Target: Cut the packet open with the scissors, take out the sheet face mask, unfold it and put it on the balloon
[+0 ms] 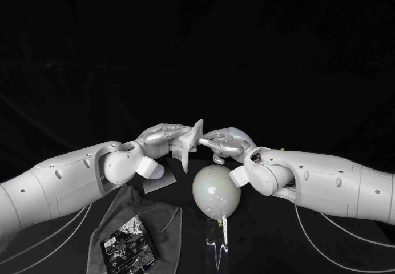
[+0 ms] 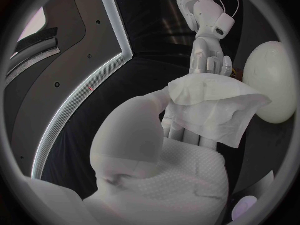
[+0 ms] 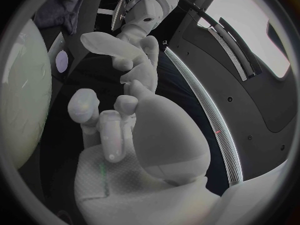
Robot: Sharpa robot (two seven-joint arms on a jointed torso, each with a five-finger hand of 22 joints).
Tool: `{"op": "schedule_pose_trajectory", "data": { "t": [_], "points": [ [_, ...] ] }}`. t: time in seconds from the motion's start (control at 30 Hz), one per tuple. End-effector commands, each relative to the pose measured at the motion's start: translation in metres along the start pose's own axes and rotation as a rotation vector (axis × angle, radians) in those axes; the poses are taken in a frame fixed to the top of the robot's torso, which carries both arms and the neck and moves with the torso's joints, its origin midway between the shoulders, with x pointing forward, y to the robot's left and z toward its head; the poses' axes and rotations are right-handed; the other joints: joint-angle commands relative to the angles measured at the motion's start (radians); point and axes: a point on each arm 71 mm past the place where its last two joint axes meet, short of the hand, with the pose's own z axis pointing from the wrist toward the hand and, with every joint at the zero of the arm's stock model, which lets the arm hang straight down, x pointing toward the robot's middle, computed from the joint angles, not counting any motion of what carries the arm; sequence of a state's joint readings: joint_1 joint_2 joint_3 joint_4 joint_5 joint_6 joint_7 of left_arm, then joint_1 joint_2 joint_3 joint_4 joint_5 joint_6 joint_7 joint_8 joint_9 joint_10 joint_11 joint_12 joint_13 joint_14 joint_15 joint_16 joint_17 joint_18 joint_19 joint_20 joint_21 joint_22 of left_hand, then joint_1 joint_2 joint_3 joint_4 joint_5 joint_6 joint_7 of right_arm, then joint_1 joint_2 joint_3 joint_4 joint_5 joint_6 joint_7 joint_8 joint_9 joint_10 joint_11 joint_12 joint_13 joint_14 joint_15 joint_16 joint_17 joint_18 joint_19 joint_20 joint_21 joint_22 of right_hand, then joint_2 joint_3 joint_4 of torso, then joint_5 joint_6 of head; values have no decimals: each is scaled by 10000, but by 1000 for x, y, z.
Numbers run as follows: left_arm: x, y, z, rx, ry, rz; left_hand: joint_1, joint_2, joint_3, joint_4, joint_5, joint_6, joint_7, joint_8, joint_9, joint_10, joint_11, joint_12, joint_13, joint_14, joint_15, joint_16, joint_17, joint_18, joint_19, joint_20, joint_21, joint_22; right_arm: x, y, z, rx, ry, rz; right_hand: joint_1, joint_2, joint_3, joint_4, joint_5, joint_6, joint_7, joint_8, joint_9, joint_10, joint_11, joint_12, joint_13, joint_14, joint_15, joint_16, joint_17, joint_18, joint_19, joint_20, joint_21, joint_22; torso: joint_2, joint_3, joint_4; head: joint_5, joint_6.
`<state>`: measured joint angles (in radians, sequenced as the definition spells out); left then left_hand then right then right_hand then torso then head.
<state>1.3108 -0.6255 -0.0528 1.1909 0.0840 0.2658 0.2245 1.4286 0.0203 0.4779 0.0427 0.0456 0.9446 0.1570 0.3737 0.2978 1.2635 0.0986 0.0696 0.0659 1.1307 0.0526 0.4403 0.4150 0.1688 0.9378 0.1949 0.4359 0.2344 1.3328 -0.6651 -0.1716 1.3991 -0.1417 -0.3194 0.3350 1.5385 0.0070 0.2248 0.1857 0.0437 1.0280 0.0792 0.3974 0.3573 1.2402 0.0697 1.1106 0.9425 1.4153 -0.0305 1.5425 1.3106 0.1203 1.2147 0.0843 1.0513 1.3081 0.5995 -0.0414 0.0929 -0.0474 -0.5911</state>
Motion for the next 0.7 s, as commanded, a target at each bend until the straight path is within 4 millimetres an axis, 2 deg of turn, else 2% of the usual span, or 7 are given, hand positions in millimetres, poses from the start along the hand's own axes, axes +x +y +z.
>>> {"op": "schedule_pose_trajectory", "data": {
  "t": [0.03,0.4,0.7],
  "points": [
    [-1,-3,0,215,-161,142,-19,-105,121,-28,23,81,15,50,35,99,1,-48,2,-103,3,0,9,66,-126,6,100,37,-4,2,-3,16,51,-339,47,85,78,-22,50,-20,-59,137,252,739,-615,1069,1649,90,-25,48,211,-108,42,-17,73,1198,-14,-4,-7,16,-5],
    [-8,-4,0,288,-778,816,-173,-268,430,-166,23,124,53,147,166,34,53,-36,16,-638,114,208,163,-50,-552,95,239,190,-14,26,-11,237,1135,-1884,-89,-33,523,-260,50,-138,-42,448,401,963,-609,1541,2283,143,-36,65,285,-96,-57,-46,160,1166,-12,1,-3,12,29],
    [-10,-3,0,178,-1058,1338,-350,-358,620,-297,28,117,53,245,298,-72,84,3,38,-1279,202,613,393,-161,-1037,193,336,330,-24,59,-8,637,1916,-3189,-213,-108,742,-359,50,-189,-33,566,454,996,-604,1615,2403,124,-34,58,241,-74,-140,-46,127,1132,-4,-5,-2,-4,56]
  ]
}}
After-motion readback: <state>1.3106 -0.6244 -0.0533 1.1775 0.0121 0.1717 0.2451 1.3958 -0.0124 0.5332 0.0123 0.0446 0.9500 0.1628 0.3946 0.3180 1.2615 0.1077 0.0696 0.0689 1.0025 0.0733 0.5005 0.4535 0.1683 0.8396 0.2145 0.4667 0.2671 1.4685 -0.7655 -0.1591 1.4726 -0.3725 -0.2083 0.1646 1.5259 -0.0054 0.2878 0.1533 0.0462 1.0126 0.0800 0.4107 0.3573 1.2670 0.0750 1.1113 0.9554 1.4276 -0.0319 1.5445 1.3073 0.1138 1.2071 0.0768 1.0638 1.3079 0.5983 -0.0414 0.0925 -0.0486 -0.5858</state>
